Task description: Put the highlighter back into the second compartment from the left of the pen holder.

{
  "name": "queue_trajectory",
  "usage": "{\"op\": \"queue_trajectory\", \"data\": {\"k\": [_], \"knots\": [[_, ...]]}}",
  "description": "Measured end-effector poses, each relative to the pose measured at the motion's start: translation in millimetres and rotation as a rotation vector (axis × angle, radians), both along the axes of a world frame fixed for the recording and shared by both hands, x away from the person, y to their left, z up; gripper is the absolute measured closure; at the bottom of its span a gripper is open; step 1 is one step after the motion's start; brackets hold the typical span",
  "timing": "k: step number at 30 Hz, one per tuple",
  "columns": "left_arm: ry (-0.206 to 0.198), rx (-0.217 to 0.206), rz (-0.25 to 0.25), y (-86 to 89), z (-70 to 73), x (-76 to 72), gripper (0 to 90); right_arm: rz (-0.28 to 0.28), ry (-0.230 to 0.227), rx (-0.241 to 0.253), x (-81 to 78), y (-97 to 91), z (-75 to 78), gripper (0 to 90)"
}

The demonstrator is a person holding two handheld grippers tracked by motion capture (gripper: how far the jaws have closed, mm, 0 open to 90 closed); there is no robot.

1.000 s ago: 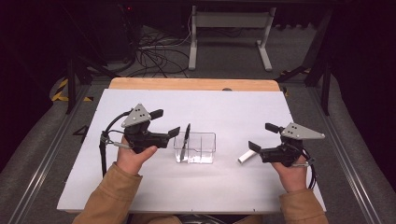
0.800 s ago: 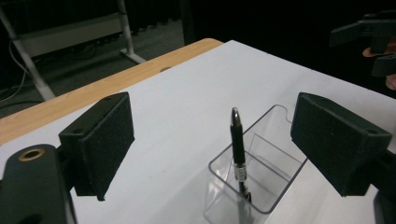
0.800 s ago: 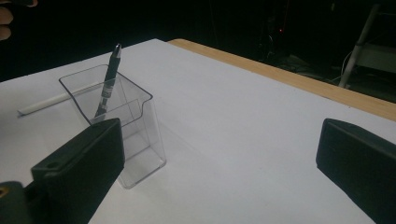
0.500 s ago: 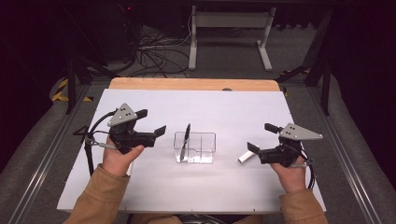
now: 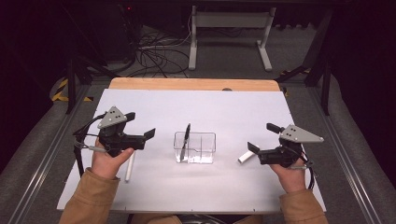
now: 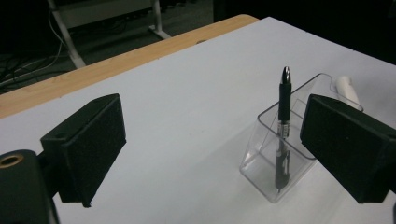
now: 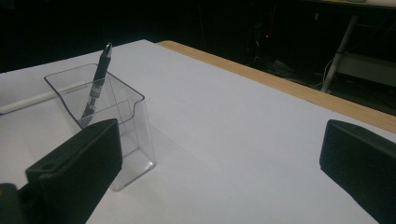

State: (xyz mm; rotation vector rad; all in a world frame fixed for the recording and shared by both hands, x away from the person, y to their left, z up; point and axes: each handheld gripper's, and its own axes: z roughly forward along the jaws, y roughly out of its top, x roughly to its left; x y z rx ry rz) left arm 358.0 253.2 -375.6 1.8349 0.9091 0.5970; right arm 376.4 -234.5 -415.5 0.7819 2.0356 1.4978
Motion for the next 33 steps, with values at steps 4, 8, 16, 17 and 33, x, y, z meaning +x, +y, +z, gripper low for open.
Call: {"op": "queue_trajectory", "data": {"k": [4, 8, 16, 17, 33], "knots": [[0.009, 0.009, 0.008, 3.2, -1.5, -1.5, 7.8, 0.003, 0.0, 0.0, -0.1, -0.1, 0.4, 0.0], [0.045, 0.03, 0.014, 5.7, -3.6, -0.9, 7.7, 0.007, 0.005, 0.003, 0.3, 0.8, -0.1, 0.0], [0.097, 0.016, 0.043, 11.6, -5.8, -0.4, 7.4, 0.013, 0.008, -0.002, 0.1, 2.1, 0.0, 0.0], [0.112, 0.01, 0.046, 12.1, -5.8, -0.1, 7.3, 0.012, 0.009, 0.001, 0.2, 2.1, -0.1, 0.0], [0.272, 0.065, 0.186, 18.2, -12.0, 3.2, 9.8, 0.017, 0.044, -0.022, -1.1, 6.5, 0.3, 2.8]]}}
